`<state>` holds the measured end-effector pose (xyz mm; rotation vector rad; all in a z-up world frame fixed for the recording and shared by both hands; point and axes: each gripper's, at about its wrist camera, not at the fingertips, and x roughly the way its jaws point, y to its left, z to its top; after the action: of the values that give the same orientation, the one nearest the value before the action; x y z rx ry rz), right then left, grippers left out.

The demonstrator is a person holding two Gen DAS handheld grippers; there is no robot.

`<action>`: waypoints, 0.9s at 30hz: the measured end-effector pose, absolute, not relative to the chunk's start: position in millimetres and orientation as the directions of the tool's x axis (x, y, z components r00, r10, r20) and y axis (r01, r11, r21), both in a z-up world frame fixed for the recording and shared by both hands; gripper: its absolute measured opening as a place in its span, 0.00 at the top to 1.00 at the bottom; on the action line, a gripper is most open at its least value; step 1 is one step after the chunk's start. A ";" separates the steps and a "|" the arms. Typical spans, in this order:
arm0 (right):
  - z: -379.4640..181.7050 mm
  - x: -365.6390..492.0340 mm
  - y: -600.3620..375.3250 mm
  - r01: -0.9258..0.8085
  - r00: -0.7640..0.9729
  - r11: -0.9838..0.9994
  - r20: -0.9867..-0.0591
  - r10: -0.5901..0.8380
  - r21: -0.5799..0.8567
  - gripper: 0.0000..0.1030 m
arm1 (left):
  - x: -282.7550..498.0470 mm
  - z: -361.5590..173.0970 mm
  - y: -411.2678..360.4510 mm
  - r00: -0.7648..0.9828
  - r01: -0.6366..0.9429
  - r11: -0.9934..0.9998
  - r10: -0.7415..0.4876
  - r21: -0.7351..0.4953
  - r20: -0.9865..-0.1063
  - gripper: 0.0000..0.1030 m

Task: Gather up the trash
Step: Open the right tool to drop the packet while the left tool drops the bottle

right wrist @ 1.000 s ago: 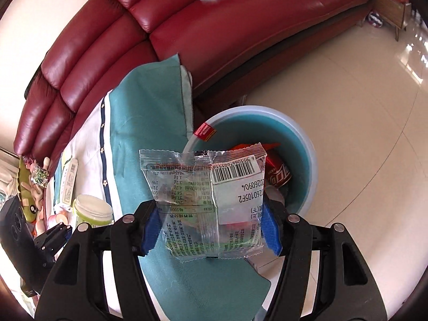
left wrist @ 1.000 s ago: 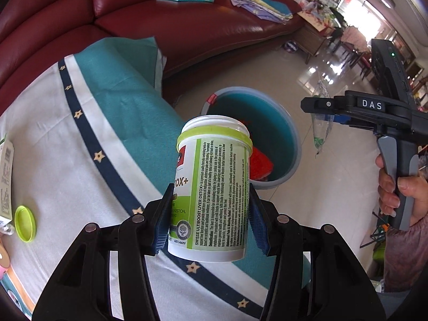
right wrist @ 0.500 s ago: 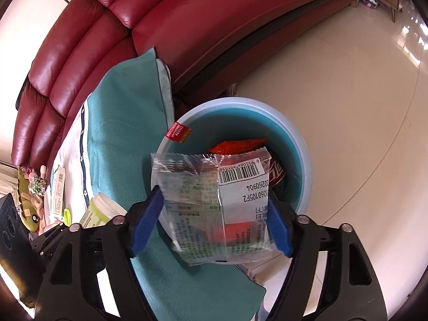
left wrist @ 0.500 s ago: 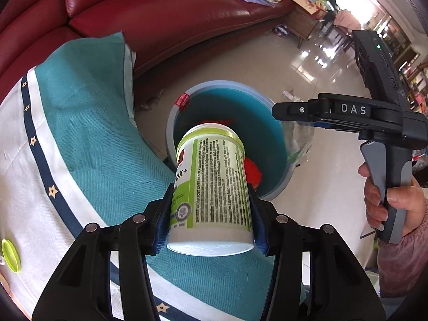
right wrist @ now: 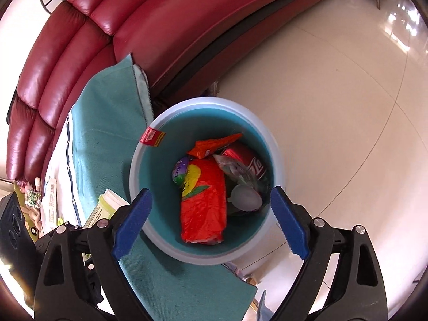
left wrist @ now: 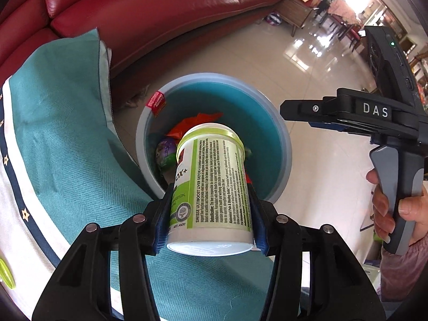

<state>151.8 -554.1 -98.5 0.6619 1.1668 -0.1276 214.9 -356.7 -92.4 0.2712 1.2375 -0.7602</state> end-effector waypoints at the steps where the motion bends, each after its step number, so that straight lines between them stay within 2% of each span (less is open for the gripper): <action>1: -98.1 150.2 -556.3 0.431 0.411 0.800 -0.880 0.239 0.419 0.16 | 215.2 -93.4 -360.2 0.120 0.655 0.726 -0.373 -0.209 -0.920 0.50; 8: -93.8 143.0 -564.4 0.449 0.416 0.787 -0.879 0.235 0.423 0.13 | 214.8 -97.2 -380.7 0.115 0.662 0.720 -0.371 -0.207 -0.921 0.49; 11: -92.3 141.2 -566.8 0.460 0.419 0.781 -0.879 0.227 0.421 0.13 | 216.3 -96.2 -384.8 0.124 0.660 0.725 -0.365 -0.198 -0.923 0.33; 12: -92.2 140.6 -567.5 0.464 0.419 0.779 -0.880 0.226 0.421 0.13 | 215.9 -95.2 -384.5 0.136 0.658 0.730 -0.359 -0.186 -0.923 0.24; 15: -92.9 140.1 -567.6 0.472 0.414 0.775 -0.882 0.227 0.421 0.13 | 214.9 -92.5 -379.4 0.155 0.652 0.739 -0.352 -0.172 -0.923 0.12; 27: -91.0 137.9 -553.4 0.464 0.387 0.790 -0.894 0.226 0.400 0.13 | 209.7 -88.0 -358.3 0.150 0.631 0.754 -0.351 -0.184 -0.924 0.11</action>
<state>137.9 -553.4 -91.0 0.6818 1.1881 -0.1673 209.7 -358.3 -88.0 0.2714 1.2326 -0.7174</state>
